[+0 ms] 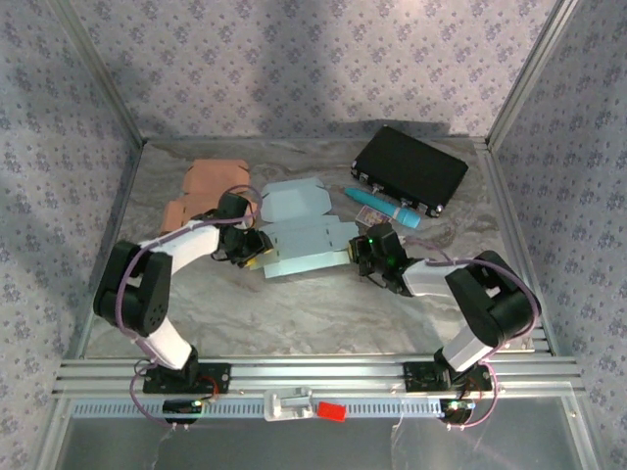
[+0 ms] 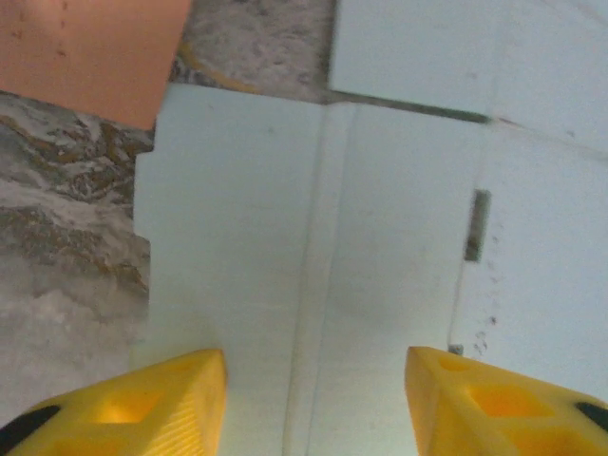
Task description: Fold the paper box
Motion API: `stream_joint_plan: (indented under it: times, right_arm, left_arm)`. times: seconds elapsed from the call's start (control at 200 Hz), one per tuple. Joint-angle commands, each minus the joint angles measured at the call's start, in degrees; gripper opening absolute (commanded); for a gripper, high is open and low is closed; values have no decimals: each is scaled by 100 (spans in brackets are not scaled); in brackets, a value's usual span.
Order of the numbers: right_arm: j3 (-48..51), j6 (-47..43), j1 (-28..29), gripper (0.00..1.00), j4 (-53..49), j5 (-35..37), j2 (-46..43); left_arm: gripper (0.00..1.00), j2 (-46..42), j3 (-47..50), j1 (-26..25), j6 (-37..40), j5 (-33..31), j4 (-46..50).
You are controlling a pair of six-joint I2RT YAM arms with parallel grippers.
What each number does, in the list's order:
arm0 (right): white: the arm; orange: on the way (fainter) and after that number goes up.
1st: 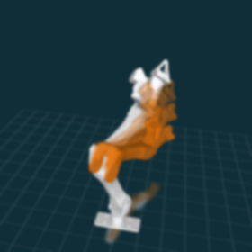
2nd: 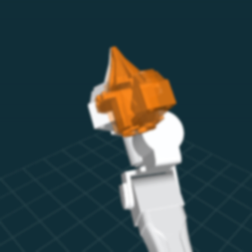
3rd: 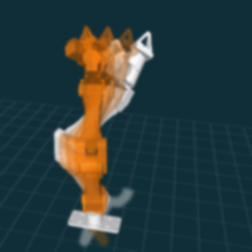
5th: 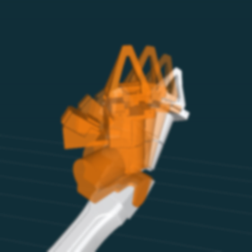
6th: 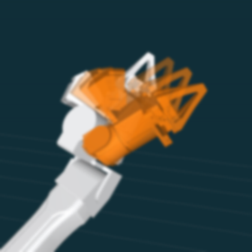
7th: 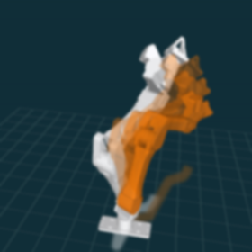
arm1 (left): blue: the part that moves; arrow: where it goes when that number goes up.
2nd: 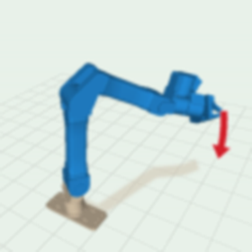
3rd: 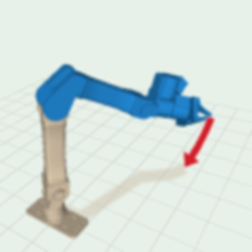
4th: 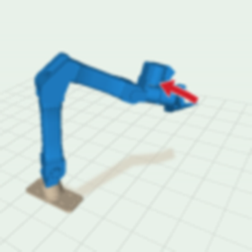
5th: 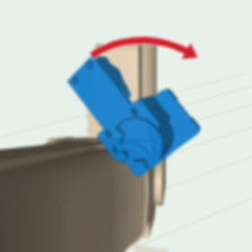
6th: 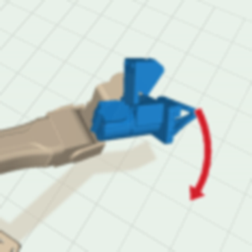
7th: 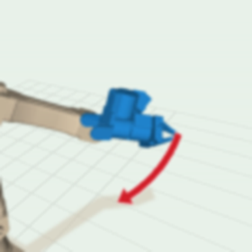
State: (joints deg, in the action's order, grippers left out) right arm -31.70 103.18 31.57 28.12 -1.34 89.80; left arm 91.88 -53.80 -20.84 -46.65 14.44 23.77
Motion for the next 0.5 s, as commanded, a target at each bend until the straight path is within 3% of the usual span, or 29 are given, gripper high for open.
stream_joint_plan:
  times: [0.0, 0.115, 0.295, 0.495]
  right_arm:
    - [-193, 161, 31, 0, -468, 232, -271]
    - [-358, 268, 29, 0, -819, 197, -468]
    - [-532, 543, 33, 0, -1170, 159, -662]
    - [-741, 672, 16, 0, -1458, 40, -704]
  left_arm:
    - [59, -653, 31, -54, -124, -200, 429]
    - [66, -1194, 379, -52, -618, -86, 448]
    - [76, -2152, 1036, -30, -2015, -51, 100]
    - [80, -2513, 2035, 19, -3939, 106, -1469]
